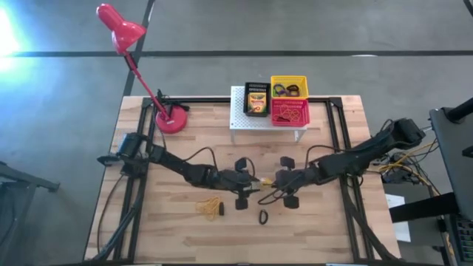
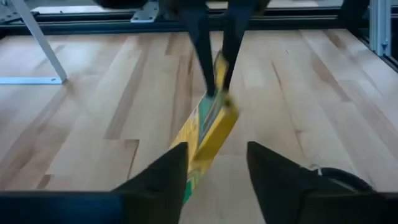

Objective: Pick & Place Office Desk Supplies
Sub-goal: Put the crayon box into the black basket on the shelf

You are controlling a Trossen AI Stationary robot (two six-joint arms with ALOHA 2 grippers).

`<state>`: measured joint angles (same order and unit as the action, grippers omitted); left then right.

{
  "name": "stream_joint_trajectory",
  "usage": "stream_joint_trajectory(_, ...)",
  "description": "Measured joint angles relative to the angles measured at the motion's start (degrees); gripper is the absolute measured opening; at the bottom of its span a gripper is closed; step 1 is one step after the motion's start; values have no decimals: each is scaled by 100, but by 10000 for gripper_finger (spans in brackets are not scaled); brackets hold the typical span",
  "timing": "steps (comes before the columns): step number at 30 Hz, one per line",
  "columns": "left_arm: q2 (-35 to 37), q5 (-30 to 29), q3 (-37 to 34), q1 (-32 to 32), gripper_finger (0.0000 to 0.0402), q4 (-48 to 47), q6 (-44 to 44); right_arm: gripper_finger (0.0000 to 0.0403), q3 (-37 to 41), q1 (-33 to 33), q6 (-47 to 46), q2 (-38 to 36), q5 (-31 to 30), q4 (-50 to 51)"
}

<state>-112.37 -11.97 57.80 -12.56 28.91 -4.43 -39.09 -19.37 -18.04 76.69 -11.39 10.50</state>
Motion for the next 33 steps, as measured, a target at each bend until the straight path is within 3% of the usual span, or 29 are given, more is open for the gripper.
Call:
stream_joint_trajectory(6, -280, -15, 2, 2, 211, 473, 0, 17, -8, 88, -64, 385, -33, -95)
stream_joint_trajectory(13, -509, -110, 42, 7, 203, 536, 1, 17, -131, 182, -103, 382, -16, -77)
stream_joint_trajectory(21, -521, -284, 48, 7, 151, 565, -3, 22, -251, 176, 4, 249, -53, -85)
stream_joint_trajectory(33, -496, -283, 42, 0, 56, 512, -289, 110, -452, 176, 456, -343, -78, -225)
